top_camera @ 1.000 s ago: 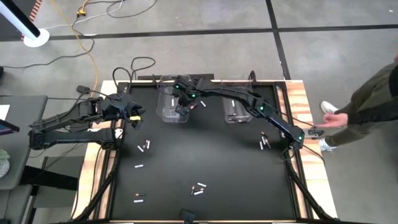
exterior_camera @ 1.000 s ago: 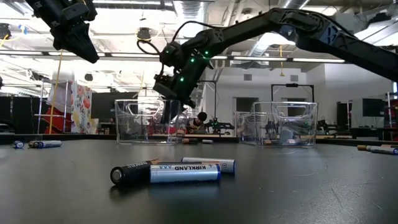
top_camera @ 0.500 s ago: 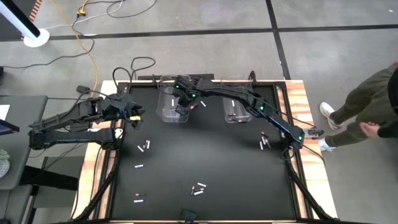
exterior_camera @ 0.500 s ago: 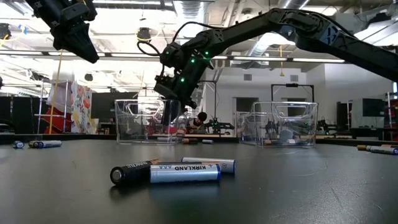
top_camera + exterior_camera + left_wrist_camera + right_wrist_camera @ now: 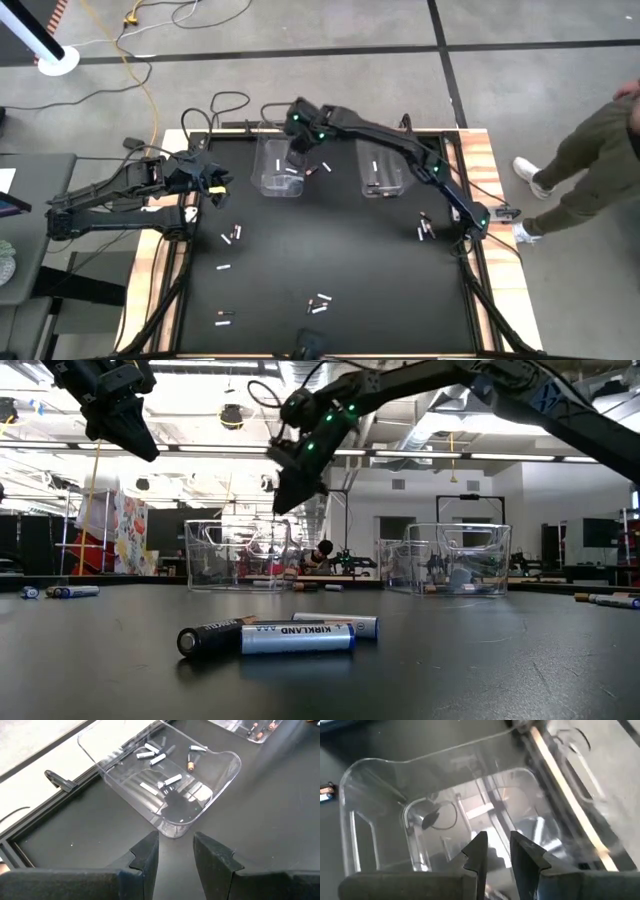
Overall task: Sort batteries
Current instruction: Put the white battery into the left transparent bin
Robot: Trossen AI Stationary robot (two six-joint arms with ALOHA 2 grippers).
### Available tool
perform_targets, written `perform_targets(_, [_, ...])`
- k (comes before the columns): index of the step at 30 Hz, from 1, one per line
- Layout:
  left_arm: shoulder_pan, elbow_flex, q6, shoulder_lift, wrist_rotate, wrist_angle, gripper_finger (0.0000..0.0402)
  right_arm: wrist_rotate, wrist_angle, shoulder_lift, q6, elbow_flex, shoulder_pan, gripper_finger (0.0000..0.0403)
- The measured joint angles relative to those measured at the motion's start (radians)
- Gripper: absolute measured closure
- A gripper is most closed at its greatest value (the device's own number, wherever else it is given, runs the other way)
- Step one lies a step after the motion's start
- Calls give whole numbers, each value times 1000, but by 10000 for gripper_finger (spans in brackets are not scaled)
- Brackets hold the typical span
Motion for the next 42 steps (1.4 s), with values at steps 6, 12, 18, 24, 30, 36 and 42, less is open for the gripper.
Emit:
perform_targets(6, [0,0,-1,0,0,0,286,0,-164,-38,28,0,-46,304])
perform_targets(12, [0,0,-2,0,0,0,286,4,-339,-34,32,-8,-84,304])
perform_targets(18, [0,0,-6,0,0,0,286,4,-406,-31,36,-38,-103,304])
perform_targets(24, [0,0,-7,0,0,0,286,4,-372,-32,55,-96,-110,274])
perform_targets(30, [0,0,-7,0,0,0,286,3,-309,-31,64,-155,-98,191])
perform_targets(36, [0,0,-7,0,0,0,286,2,-292,-31,82,-173,-94,154])
perform_targets(42, [0,0,-17,0,0,0,286,8,-236,-31,82,-173,-95,160])
